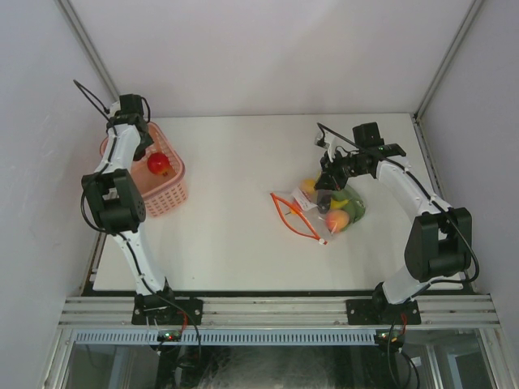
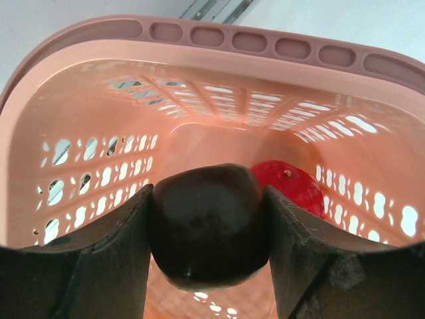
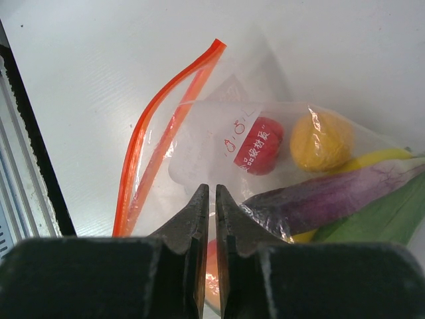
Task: Open the zip-top bag and remove the fake food
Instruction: Place the fake fruit in the bin.
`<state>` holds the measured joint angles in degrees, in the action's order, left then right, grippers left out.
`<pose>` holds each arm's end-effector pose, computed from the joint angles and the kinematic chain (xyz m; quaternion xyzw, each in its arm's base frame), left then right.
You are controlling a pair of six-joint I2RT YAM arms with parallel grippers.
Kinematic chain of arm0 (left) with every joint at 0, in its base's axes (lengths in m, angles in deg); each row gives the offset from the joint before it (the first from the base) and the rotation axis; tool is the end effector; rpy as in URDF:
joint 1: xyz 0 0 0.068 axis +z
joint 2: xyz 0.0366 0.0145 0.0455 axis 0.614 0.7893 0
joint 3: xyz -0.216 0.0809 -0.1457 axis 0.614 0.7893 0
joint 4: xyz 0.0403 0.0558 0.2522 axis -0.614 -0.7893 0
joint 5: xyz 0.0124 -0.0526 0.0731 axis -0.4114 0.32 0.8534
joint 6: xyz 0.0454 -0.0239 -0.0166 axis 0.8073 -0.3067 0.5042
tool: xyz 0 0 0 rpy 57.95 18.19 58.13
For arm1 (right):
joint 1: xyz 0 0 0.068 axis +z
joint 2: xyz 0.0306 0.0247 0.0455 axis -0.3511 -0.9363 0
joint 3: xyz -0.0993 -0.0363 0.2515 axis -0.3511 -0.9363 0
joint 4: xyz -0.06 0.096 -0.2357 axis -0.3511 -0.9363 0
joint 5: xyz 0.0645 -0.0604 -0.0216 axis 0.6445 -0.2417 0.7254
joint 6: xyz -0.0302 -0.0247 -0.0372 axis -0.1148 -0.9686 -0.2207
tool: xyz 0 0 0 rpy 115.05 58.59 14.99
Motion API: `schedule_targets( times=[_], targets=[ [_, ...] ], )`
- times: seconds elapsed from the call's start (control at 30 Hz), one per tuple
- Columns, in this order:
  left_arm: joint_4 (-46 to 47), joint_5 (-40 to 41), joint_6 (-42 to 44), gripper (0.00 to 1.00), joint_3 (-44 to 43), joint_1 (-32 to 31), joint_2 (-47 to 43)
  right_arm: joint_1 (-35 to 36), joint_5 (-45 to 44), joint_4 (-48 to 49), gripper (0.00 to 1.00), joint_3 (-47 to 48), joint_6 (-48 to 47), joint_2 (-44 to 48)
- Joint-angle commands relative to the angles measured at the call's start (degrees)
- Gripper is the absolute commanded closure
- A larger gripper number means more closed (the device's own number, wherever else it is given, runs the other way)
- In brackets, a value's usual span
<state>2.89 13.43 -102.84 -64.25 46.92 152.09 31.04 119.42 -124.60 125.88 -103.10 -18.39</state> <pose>0.4525 0.0890 0.2724 -0.3441 0.8580 0.1857 0.3330 0.3128 0.0848 0.2773 -0.4178 0.7850 0.3437 0.3018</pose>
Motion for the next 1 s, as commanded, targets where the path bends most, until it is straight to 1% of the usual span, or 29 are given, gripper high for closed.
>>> schedule_targets(
  times=[0.0,0.17,0.4,0.47,0.73,0.87,0.97],
  targets=[
    [1.0,2.2,0.8,0.56,0.3,0.3,-1.8,-0.4,0.7,1.2,0.93,0.7,0.1,1.1],
    [0.4,3.2,0.4,0.36,0.2,0.2,-1.6,-0.4,1.1,1.1,0.93,0.8,0.0,1.1],
    [0.1,4.1,0.5,0.15,0.1,0.2,-1.6,-0.6,1.3,1.0,0.93,0.7,0.0,1.2],
    [0.1,4.1,0.6,0.13,0.1,0.2,-1.5,-0.6,1.3,1.0,0.93,0.8,-0.1,1.3],
    [-0.4,3.3,1.5,0.10,0.3,0.3,-3.3,-0.7,1.7,1.0,0.93,0.7,-0.2,2.0],
    [0.1,0.4,3.6,0.09,1.8,0.3,-6.8,-0.8,2.2,1.0,0.92,0.7,-0.2,2.4],
    [2.8,-2.1,5.1,0.08,5.9,0.3,-11.0,-0.8,2.5,0.9,0.92,0.6,-0.2,2.7]
  ],
)
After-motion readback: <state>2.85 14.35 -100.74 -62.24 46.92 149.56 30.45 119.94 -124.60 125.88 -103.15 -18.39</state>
